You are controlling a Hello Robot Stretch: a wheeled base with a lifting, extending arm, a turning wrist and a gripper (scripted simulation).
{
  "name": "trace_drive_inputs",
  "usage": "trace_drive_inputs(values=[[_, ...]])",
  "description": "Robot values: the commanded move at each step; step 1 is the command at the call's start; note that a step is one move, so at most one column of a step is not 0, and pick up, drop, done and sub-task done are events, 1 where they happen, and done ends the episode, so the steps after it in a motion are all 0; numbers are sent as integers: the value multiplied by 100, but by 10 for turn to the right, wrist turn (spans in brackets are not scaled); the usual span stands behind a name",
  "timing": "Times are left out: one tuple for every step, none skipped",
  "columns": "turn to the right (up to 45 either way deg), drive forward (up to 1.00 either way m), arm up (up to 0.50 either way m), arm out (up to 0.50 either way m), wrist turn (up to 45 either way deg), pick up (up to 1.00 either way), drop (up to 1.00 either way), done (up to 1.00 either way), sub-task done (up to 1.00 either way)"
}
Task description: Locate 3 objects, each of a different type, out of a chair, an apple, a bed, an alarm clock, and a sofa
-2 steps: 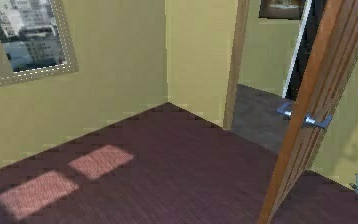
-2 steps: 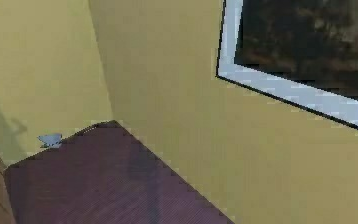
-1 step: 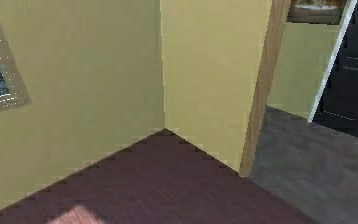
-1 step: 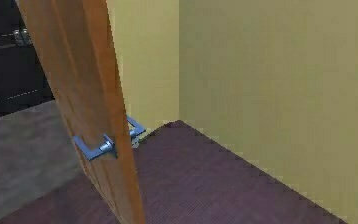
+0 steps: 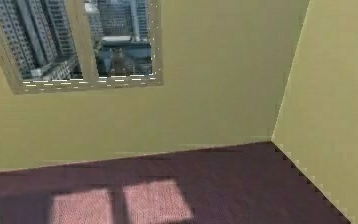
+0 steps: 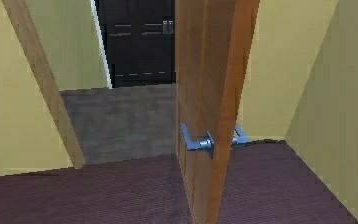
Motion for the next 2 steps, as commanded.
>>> trace_drive_inputs(values=[[0, 30, 0, 0, 0, 0, 0, 0, 0], [-450, 0, 0, 0, 0, 0, 0, 0, 0]])
